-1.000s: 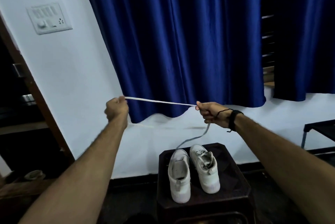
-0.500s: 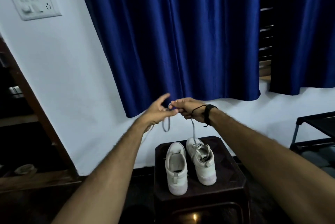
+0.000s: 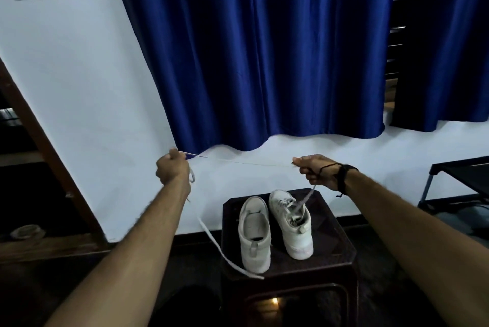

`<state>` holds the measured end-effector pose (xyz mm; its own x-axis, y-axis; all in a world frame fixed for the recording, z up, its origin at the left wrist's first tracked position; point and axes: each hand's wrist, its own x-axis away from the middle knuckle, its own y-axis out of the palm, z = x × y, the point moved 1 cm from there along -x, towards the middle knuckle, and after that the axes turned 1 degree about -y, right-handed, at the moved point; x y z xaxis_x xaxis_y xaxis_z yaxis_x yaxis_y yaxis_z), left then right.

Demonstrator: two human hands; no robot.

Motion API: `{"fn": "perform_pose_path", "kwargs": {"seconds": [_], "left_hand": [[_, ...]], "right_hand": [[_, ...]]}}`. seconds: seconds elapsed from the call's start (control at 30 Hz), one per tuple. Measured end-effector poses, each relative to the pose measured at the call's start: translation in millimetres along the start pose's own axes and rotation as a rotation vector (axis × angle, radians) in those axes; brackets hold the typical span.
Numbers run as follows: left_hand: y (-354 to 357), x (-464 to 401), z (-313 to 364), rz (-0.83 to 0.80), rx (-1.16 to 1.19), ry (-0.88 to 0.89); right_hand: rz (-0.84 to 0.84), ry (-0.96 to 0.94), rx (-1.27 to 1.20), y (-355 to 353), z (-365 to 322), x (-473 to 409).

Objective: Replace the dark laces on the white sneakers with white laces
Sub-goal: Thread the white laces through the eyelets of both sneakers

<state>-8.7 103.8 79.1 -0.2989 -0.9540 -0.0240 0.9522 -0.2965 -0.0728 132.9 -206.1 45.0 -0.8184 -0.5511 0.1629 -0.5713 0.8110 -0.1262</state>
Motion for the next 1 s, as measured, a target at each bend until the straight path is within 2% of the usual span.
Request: {"fn": "perform_pose_path", "kwargs": {"seconds": [0.1, 0.17, 0.3, 0.43, 0.6, 0.67, 0.8, 0.87, 0.97, 1.0], "left_hand": [[-1, -8, 2, 0.058, -0.028, 0.016], [3, -10, 0, 0.019, -0.146, 0.023], [29, 6, -21, -0.208, -0.316, 0.047], [55, 32, -47, -0.448, -0.438, 0.171], [68, 52, -100, -0.713, -0.747, 0.109], [71, 56, -119, -0.764, -0.705, 0.139], [81, 66, -130, -0.813, -0.437, 0.262], [86, 64, -134, -0.796, -0.373, 0.304], [87, 56, -139, -0.724, -0.304, 0.172], [86, 54, -140, -0.702, -0.284, 0.144]], "right_hand": [[0.092, 0.039, 0.020, -18, 16, -3], [0.135, 0.039, -0.038, -21, 21, -9], [0.090, 0.004, -0.222, 10, 7, -23], [-0.040, -0.086, -0.323, 53, -11, -46], [-0.029, -0.103, -0.421, 87, 1, -81], [-0.016, -0.085, -0.463, 96, 14, -90], [-0.014, -0.090, -0.470, 110, 41, -102], [-0.001, -0.097, -0.429, 115, 50, -107], [0.016, -0.107, -0.427, 117, 61, -115], [0.048, -0.115, -0.346, 115, 63, -117]]}}
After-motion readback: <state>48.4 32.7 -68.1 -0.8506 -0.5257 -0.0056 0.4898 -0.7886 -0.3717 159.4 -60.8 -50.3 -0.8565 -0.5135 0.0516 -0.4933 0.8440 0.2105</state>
